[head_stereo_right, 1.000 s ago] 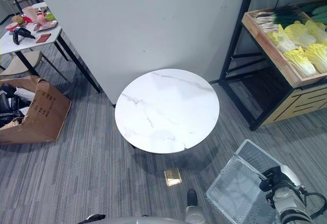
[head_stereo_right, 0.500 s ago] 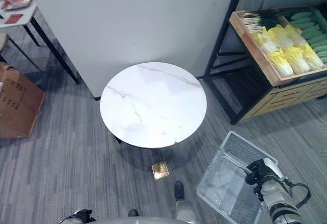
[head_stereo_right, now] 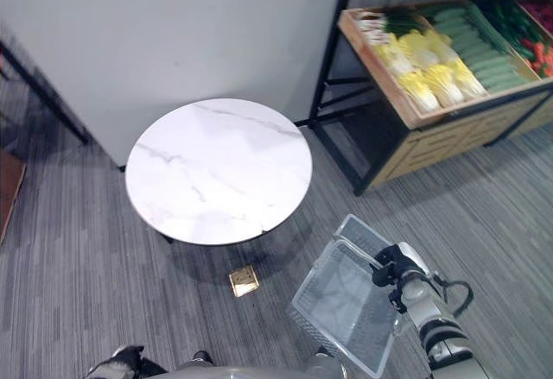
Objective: Get the vegetables into the basket
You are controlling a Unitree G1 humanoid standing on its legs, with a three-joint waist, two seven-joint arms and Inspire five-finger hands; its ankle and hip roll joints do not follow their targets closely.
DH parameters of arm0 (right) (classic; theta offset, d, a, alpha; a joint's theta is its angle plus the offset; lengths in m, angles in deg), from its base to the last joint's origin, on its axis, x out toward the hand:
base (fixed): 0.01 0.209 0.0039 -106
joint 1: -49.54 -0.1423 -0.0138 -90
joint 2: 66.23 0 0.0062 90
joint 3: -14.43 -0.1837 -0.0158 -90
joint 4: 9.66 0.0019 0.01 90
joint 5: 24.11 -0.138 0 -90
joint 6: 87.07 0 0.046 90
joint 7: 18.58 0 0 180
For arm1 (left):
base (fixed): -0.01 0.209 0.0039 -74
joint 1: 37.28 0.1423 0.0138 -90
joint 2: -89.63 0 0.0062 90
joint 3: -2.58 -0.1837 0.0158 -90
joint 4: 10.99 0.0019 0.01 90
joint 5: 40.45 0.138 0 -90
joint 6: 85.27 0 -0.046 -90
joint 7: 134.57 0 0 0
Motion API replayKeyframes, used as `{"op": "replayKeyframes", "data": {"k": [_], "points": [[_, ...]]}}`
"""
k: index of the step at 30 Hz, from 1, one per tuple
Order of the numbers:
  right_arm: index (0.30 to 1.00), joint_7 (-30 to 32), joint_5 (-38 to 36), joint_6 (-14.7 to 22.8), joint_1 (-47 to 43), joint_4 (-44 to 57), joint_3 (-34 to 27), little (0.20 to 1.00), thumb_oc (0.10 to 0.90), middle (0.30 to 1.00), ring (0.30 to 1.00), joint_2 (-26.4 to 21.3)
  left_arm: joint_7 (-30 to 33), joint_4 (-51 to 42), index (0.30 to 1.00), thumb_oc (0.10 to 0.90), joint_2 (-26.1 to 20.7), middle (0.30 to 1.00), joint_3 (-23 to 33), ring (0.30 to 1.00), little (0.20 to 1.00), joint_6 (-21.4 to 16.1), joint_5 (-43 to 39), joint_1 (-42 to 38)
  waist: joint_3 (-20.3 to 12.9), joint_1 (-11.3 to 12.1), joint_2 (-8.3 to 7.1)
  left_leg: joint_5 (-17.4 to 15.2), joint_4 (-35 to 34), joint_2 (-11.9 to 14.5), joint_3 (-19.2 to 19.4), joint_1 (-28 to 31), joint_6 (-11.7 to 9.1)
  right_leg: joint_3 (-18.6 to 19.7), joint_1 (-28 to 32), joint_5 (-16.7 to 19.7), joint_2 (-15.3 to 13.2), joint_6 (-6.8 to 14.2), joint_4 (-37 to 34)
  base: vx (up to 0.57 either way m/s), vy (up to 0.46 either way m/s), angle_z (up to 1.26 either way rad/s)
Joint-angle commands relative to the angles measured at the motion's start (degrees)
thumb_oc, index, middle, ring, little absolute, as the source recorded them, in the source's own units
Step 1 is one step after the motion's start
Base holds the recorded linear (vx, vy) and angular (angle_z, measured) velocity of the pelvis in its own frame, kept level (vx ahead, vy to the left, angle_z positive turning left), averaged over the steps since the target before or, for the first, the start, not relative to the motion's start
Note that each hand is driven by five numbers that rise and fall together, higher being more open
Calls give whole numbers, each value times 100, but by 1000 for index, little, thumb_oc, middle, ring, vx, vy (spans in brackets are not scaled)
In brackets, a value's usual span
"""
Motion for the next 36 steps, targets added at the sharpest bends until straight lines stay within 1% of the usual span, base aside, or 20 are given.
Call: {"op": "replayKeyframes", "data": {"k": [1,3,8,9,10,12,13,14,19,20,22,23,24,26,28,30,32,34,35,36], "points": [[300,200,139,99,-413,169,-203,300,400,300,300,-384,13,340,1000,900,69,1000,-54,1000,1000,90,27,-119,-406,-120,-228,57,-428,-340,-414,-405,-128,206,43,329,-434,697,125,65,-120,-29],[300,168,146,97,-310,251,-226,300,400,300,300,-375,4,373,1000,900,120,1000,-39,1000,1000,108,71,-99,-424,-167,-209,86,-428,-291,-448,-376,-174,181,124,174,-315,693,-57,54,-129,-15],[300,148,155,83,-71,372,-299,300,400,300,300,-376,-13,382,1000,900,244,1000,-38,1000,1000,119,98,-25,-433,-237,-119,175,-425,-111,-454,-304,-297,137,257,44,-96,635,-315,24,-121,1],[300,142,157,85,-12,355,-304,300,400,300,300,-373,-22,403,1000,900,269,1000,-41,1000,1000,125,154,-13,-416,-269,-88,327,-428,-53,-366,-333,-280,76,228,62,-31,552,-361,-40,-106,0],[300,130,154,85,23,342,-310,300,400,300,300,-355,-37,429,1000,900,291,1000,-45,1000,1000,127,180,0,-420,-291,-63,347,-428,-13,-368,-329,-304,94,238,33,10,528,-375,-19,-161,2],[300,131,147,87,127,437,-345,300,400,300,300,-324,-34,450,1000,900,315,1000,-49,1000,1000,135,252,9,-390,-364,28,421,-428,96,-347,-327,-376,158,214,-43,138,461,-384,51,-159,-4],[300,143,118,83,191,544,-369,300,400,300,300,-291,-34,416,1000,900,336,1000,-78,1000,1000,144,287,-3,-351,-436,115,457,-428,176,-313,-332,-420,217,165,-81,196,423,-365,35,-119,-11],[300,143,118,82,193,547,-369,300,400,300,300,-292,-34,416,1000,900,336,1000,-79,1000,1000,145,287,-2,-353,-434,117,457,-428,178,-311,-333,-421,218,162,-82,197,422,-363,35,-90,-11],[300,144,106,87,239,683,-367,300,400,300,300,-255,-5,350,1000,900,374,1000,-140,1000,1000,134,298,-40,-296,-533,250,474,-428,252,-236,-271,-458,371,59,-161,281,365,-282,32,-65,-16],[300,127,115,81,258,763,-356,300,400,300,300,-238,6,300,1000,900,404,1000,-196,1000,1000,133,315,-73,-266,-589,338,502,-428,289,-195,-257,-492,437,4,-194,332,335,-267,26,-65,-14],[300,129,105,75,282,786,-364,300,400,300,300,-245,6,254,1000,900,443,1000,-260,1000,1000,121,317,-112,-240,-630,432,561,-427,346,-183,-276,-539,469,-28,-227,383,301,-269,24,-71,-13],[300,128,105,75,283,786,-364,300,400,300,300,-245,6,254,1000,900,443,1000,-261,1000,1000,121,317,-112,-240,-630,432,562,-427,346,-183,-276,-539,469,-29,-227,384,300,-268,36,-105,-15],[300,134,86,86,345,866,-371,300,400,300,300,-253,21,187,1000,900,505,1000,-347,1000,1000,97,309,-145,-195,-700,551,618,-427,401,-188,-296,-580,512,-64,-287,450,256,-247,40,-100,-13],[300,126,83,92,387,911,-383,300,400,300,300,-279,19,141,1000,900,546,1000,-405,1000,1000,91,297,-166,-163,-752,651,684,-427,448,-192,-313,-625,523,-67,-339,512,208,-240,35,-120,-7],[300,121,69,123,485,916,-394,300,400,300,300,-275,42,122,1000,900,560,1000,-408,1000,1000,78,257,-193,-138,-811,718,751,-413,520,-204,-328,-680,545,-56,-411,611,143,-248,38,-133,-4],[300,114,60,124,535,937,-402,300,400,300,300,-268,39,98,1000,900,562,1000,-404,1000,1000,79,225,-195,-129,-828,730,780,-389,556,-222,-340,-699,544,-36,-442,658,108,-262,24,-97,-4],[300,108,70,128,667,985,-401,300,400,300,300,-256,69,39,1000,900,545,1000,-358,1000,1000,83,122,-207,-72,-830,691,852,-202,660,-329,-419,-753,575,40,-516,777,19,-320,14,-173,-7],[300,122,35,160,750,1023,-407,300,400,300,300,-232,118,34,1000,900,517,1000,-289,1000,1000,98,-2,-234,13,-798,565,825,290,749,-595,-603,-783,635,103,-540,869,-73,-369,20,-226,-14],[300,127,33,177,808,1127,-407,300,400,300,300,-233,175,-34,1000,900,499,1000,-230,1000,1000,68,-156,-254,104,-691,458,776,491,591,-1275,-868,-700,734,120,-567,907,-108,-401,39,-184,-27],[300,133,14,193,817,1134,-392,300,400,300,300,-219,226,-25,1000,900,503,1000,-189,1000,1000,55,-255,-271,135,-610,390,562,411,353,-1639,-994,-588,854,161,-601,897,-88,-418,78,-100,-37]]}}
